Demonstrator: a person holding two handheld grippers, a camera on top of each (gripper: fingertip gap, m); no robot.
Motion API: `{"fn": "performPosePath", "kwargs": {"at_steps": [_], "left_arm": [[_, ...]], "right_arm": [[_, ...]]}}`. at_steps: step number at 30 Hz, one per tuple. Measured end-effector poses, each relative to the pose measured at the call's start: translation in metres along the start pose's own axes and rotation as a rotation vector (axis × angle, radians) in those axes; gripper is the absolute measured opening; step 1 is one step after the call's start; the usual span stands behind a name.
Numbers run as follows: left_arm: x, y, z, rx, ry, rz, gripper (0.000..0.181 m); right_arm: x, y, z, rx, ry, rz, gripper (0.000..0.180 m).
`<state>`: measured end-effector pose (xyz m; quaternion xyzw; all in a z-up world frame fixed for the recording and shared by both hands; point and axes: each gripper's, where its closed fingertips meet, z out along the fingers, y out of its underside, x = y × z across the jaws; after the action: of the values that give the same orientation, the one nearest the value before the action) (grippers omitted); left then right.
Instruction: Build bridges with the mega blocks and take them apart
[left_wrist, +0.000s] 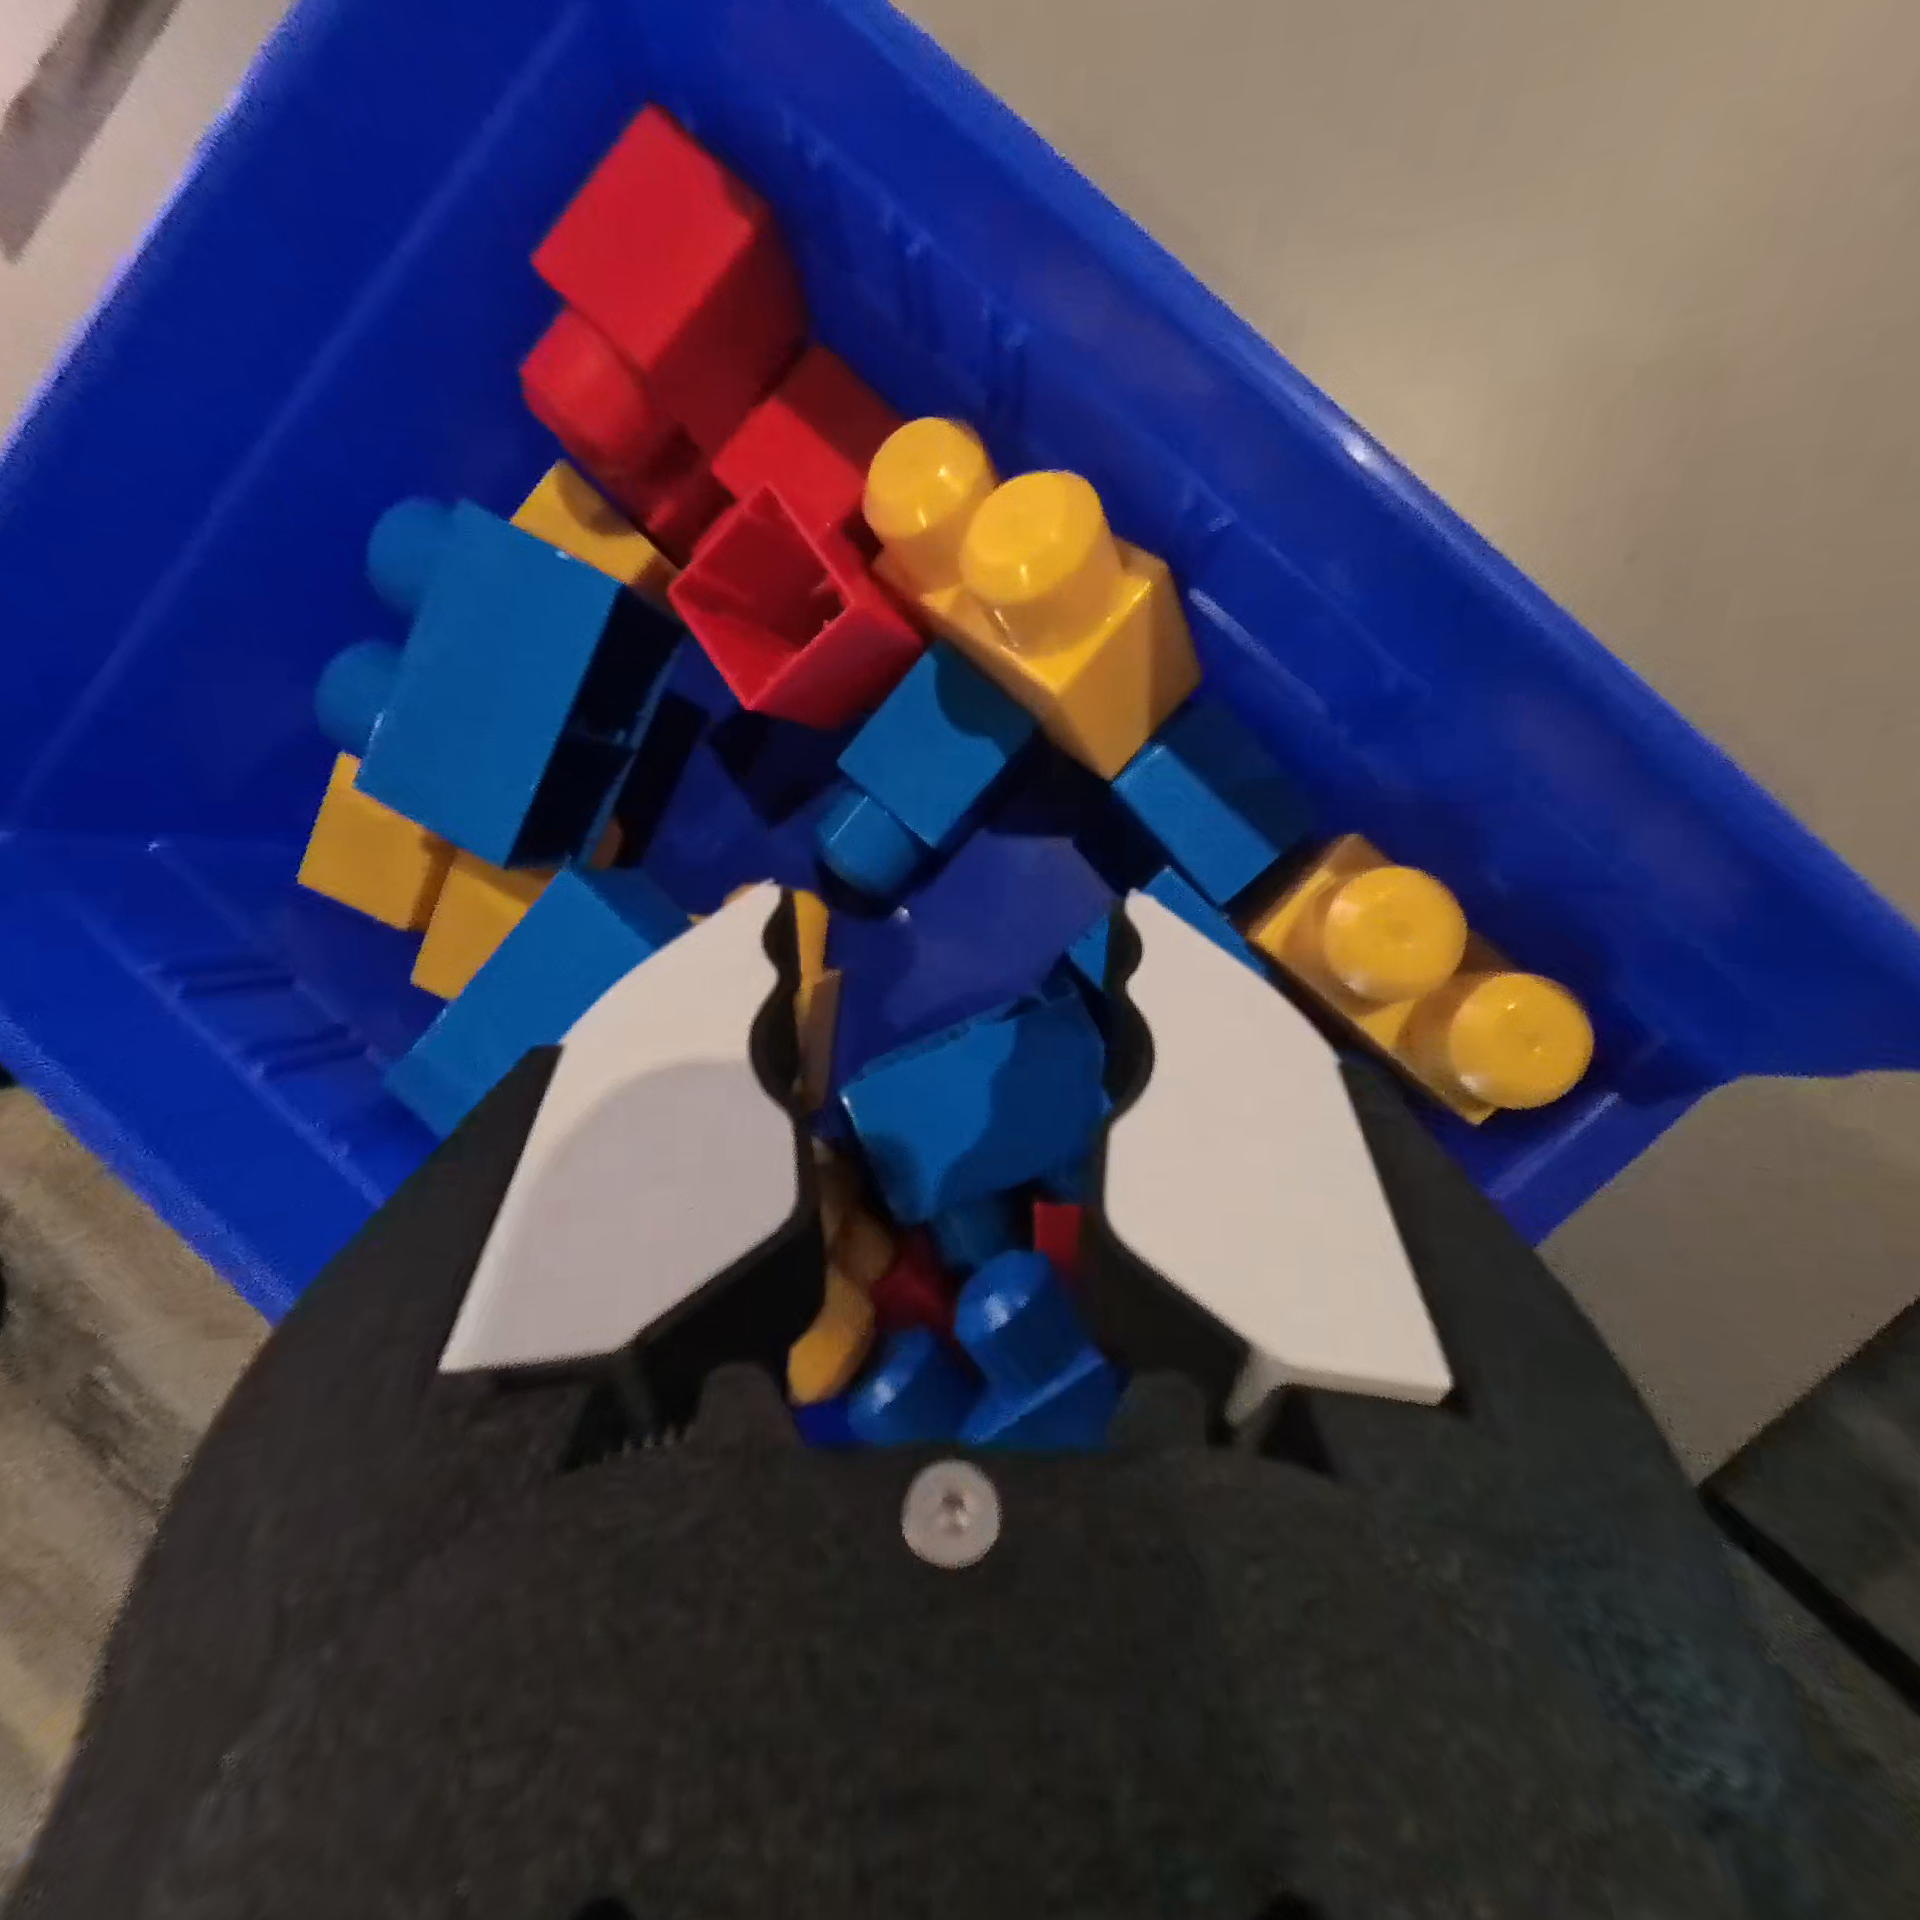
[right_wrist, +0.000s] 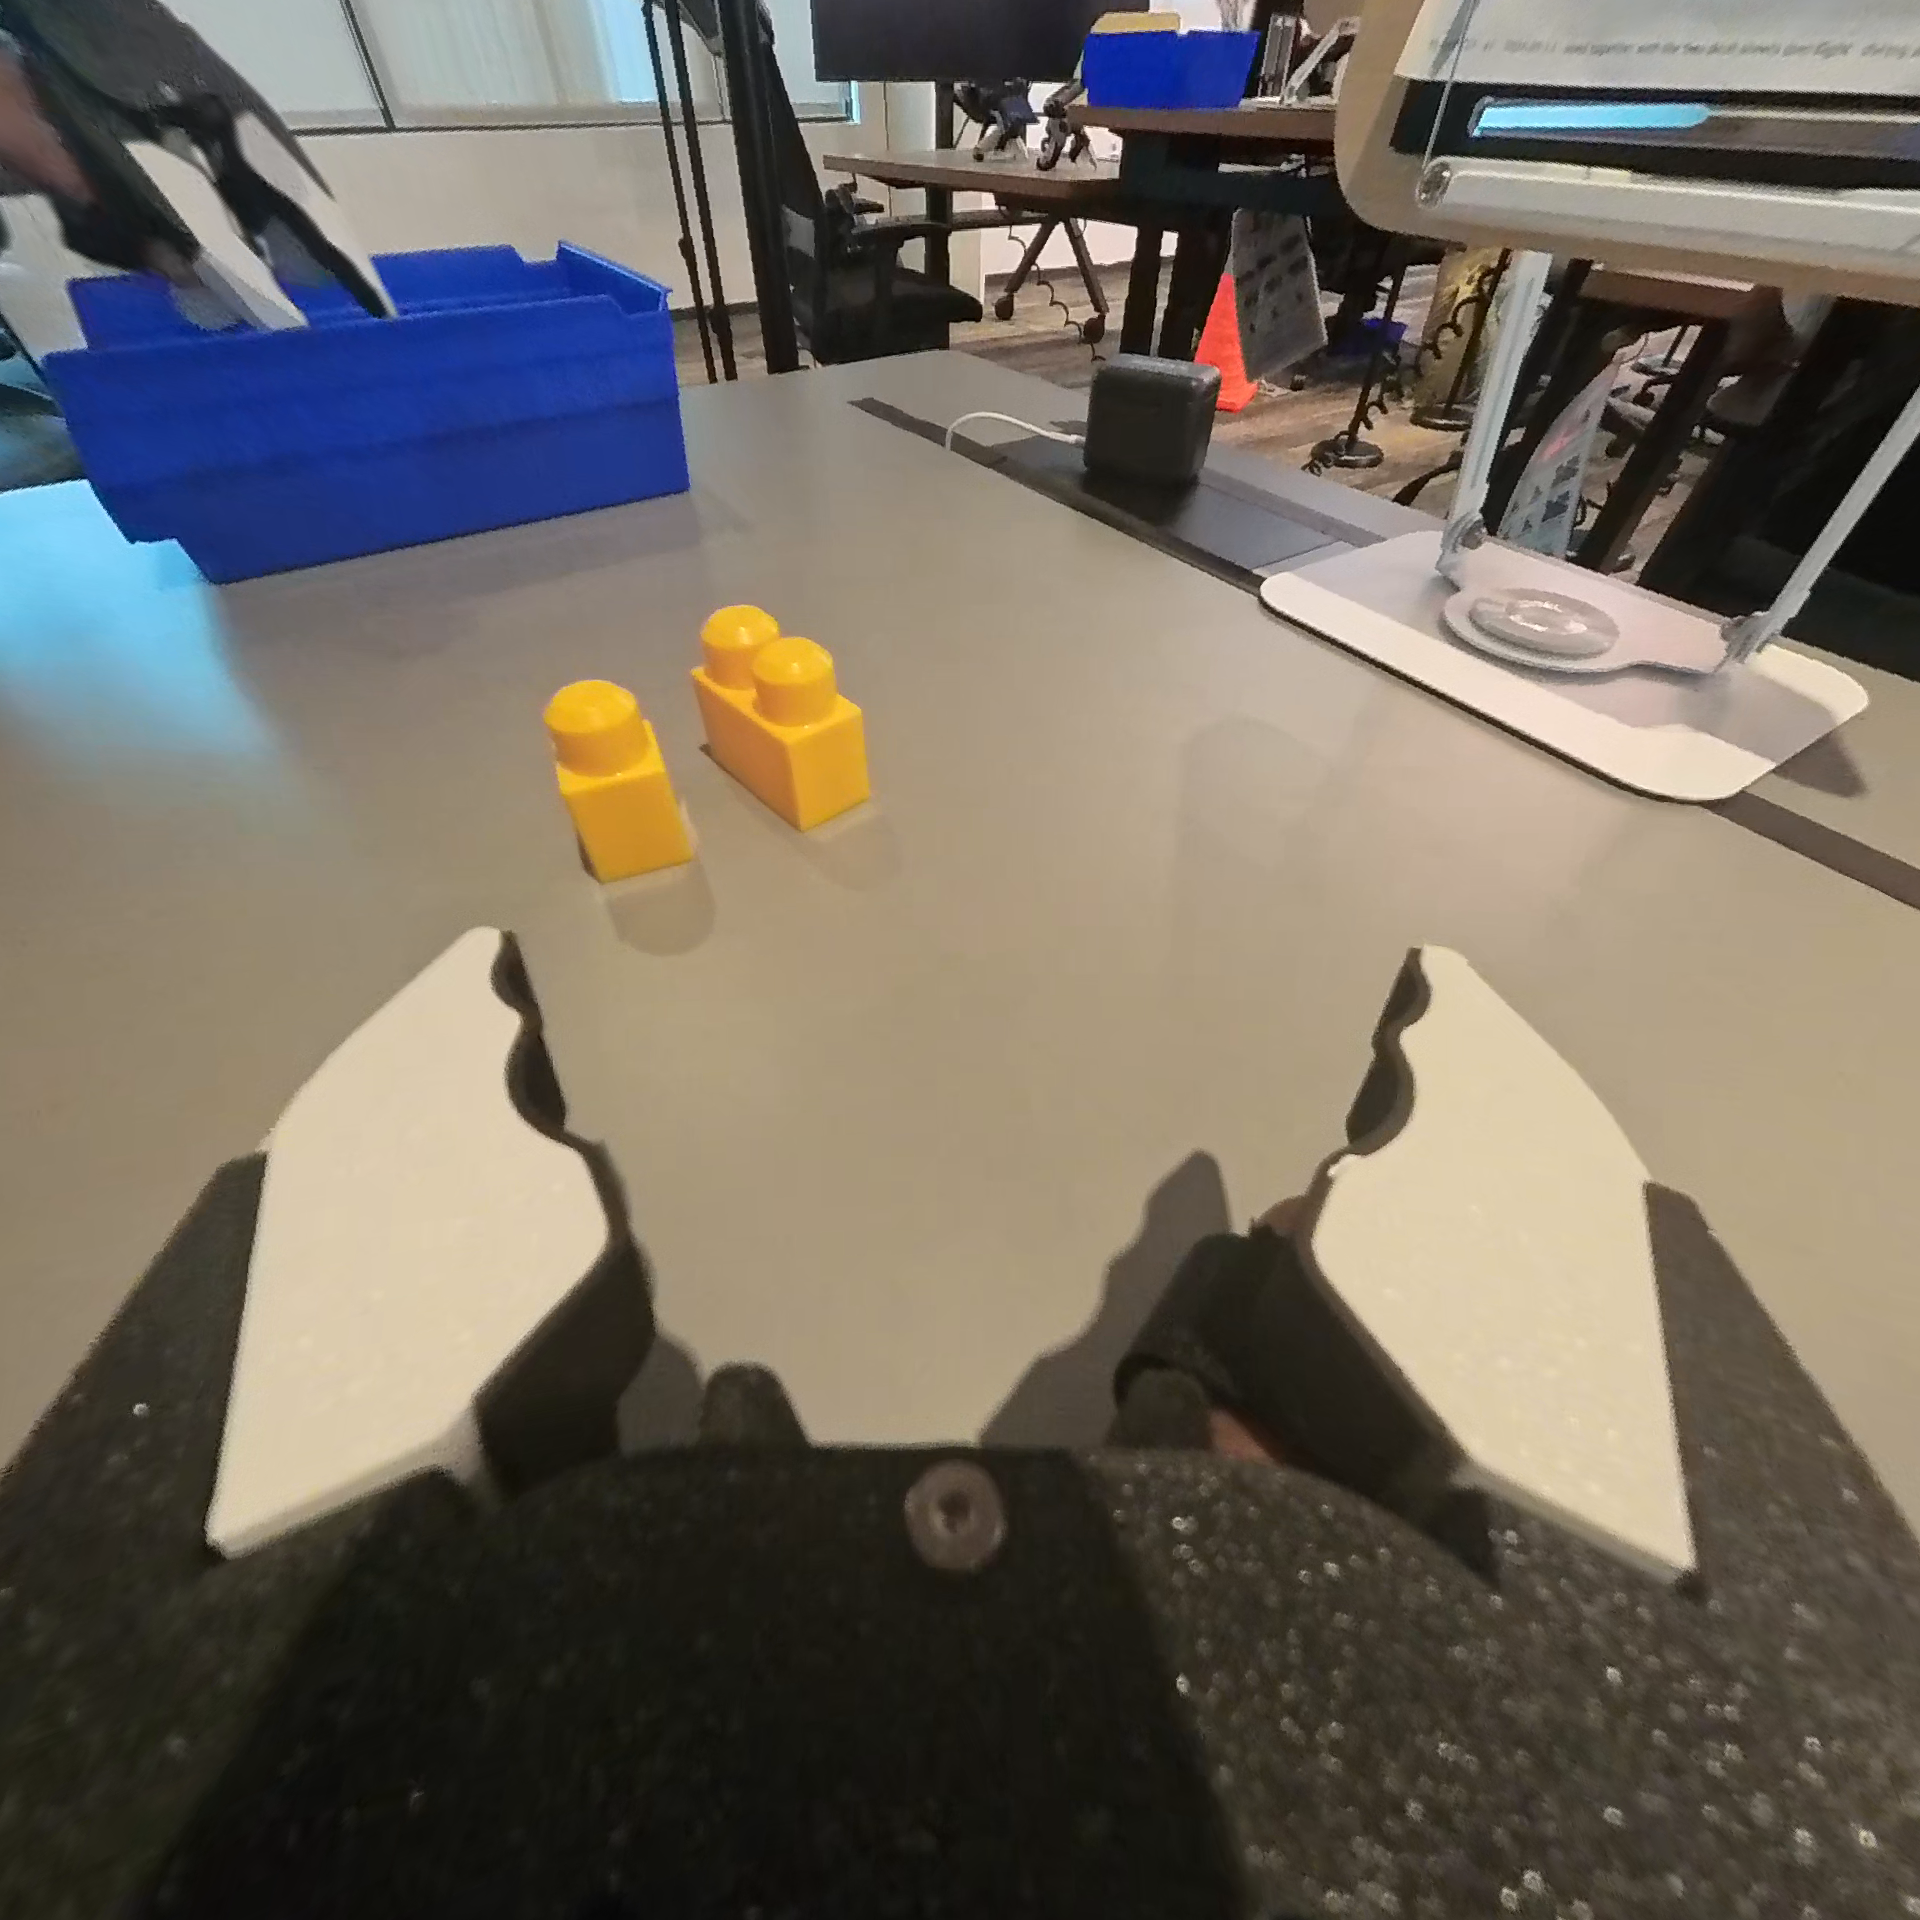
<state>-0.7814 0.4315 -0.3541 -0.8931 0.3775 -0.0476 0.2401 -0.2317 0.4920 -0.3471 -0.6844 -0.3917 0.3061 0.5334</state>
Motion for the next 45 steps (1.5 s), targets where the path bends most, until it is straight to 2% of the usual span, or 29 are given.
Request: {"fn": "performPosePath", "kwargs": {"at_steps": [12,24,27,29,33,39,45], "left_arm": [[-0.017,0.009,0.042,-0.195,0.065,0.127,0.048],[-0.015,0.02,0.045,-0.427,0.058,0.272,0.04],[-0.017,0.014,0.052,-0.424,0.045,0.291,0.043],[-0.015,0.012,0.056,-0.426,0.062,0.282,0.039],[-0.015,0.02,0.064,-0.497,0.062,0.289,0.04],[-0.008,0.026,0.058,-0.55,0.093,0.243,0.04],[-0.009,0.016,0.033,-0.431,0.066,0.139,0.04]], "right_arm": [[-0.007,0.002,0.001,-0.011,-0.032,-0.02,0.146],[-0.008,-0.001,-0.002,0.002,-0.045,-0.027,0.146],[-0.009,0.0,-0.002,0.0,-0.05,-0.029,0.146],[-0.01,0.0,-0.001,-0.001,-0.054,-0.029,0.146],[-0.011,-0.001,-0.001,0.002,-0.056,-0.03,0.146],[-0.01,-0.002,-0.002,0.007,-0.054,-0.029,0.146],[-0.011,-0.004,-0.002,0.015,-0.056,-0.027,0.146]]}}
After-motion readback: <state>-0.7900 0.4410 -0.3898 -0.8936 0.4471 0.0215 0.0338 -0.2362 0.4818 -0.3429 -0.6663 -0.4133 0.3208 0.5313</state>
